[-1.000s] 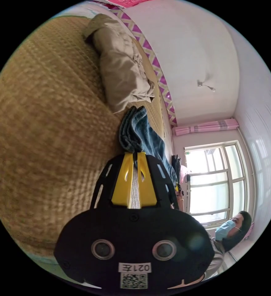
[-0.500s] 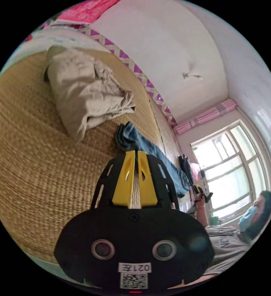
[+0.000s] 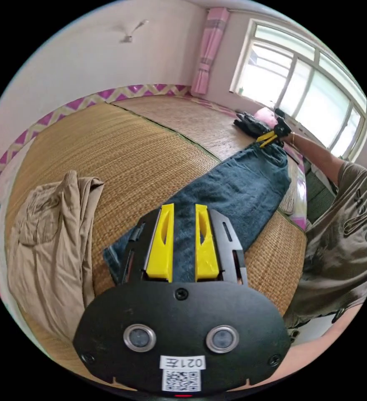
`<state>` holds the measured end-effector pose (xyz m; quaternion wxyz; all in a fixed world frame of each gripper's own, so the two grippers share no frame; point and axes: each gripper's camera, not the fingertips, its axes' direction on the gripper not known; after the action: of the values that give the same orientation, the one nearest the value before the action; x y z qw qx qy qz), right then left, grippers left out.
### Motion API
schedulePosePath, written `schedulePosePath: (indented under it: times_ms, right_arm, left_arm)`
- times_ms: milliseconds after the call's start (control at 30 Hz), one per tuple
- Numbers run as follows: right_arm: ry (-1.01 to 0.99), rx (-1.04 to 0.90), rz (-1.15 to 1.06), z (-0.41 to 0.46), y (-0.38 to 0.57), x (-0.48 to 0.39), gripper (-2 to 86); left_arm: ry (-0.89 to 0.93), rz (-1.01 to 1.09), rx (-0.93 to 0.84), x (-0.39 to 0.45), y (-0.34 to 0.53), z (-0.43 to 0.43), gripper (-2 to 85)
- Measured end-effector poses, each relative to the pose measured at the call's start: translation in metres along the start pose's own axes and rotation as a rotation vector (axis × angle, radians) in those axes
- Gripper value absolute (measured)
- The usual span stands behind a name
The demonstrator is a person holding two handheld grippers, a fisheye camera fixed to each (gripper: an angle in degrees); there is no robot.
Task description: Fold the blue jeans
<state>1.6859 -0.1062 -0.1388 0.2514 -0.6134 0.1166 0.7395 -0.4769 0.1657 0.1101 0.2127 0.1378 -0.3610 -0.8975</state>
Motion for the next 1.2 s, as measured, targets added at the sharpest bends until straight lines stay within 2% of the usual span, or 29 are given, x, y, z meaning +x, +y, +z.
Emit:
schedulePosePath:
  times_ms: [100, 167, 333, 433, 467, 633, 800, 933, 1033, 1200]
  right_arm:
    - [-0.110, -0.017, -0.063, -0.004, -0.068, 0.066, 3.6]
    - [-0.105, -0.031, -0.091, -0.011, -0.100, 0.099, 0.4]
    - [-0.088, 0.027, -0.115, -0.041, -0.161, 0.180, -0.6]
    - [-0.070, 0.051, -0.154, -0.059, -0.183, 0.220, -0.6]
    - [-0.049, 0.067, -0.161, -0.067, -0.189, 0.236, -0.6]
    - [0.032, 0.139, -0.168, -0.110, -0.191, 0.286, -0.6]
    - [0.119, 0.277, -0.135, -0.189, -0.119, 0.290, -0.6]
    - [0.097, 0.365, -0.129, -0.225, -0.037, 0.252, -0.6]
    - [0.092, 0.279, -0.146, -0.199, 0.016, 0.203, -0.6]
    - [0.112, 0.045, -0.064, -0.051, 0.087, 0.153, -0.6]
  left_arm:
    - [0.006, 0.106, -0.052, 0.015, -0.037, 0.018, 8.8]
    - [-0.011, 0.157, -0.092, 0.023, -0.054, 0.029, 9.6]
    - [-0.037, 0.237, -0.162, 0.033, -0.086, 0.048, 8.9]
    - [-0.049, 0.242, -0.183, 0.031, -0.094, 0.044, 4.0]
    - [-0.073, 0.247, -0.173, 0.033, -0.095, 0.034, 0.5]
    - [-0.017, 0.250, 0.041, 0.054, -0.073, -0.063, -0.8]
    - [0.019, 0.329, 0.173, 0.147, 0.015, -0.188, -0.9]
    - [0.039, 0.319, 0.164, 0.208, 0.089, -0.222, -0.9]
    - [0.061, 0.257, 0.124, 0.234, 0.144, -0.209, -0.9]
    - [0.165, 0.036, 0.094, 0.212, 0.226, -0.140, -1.0]
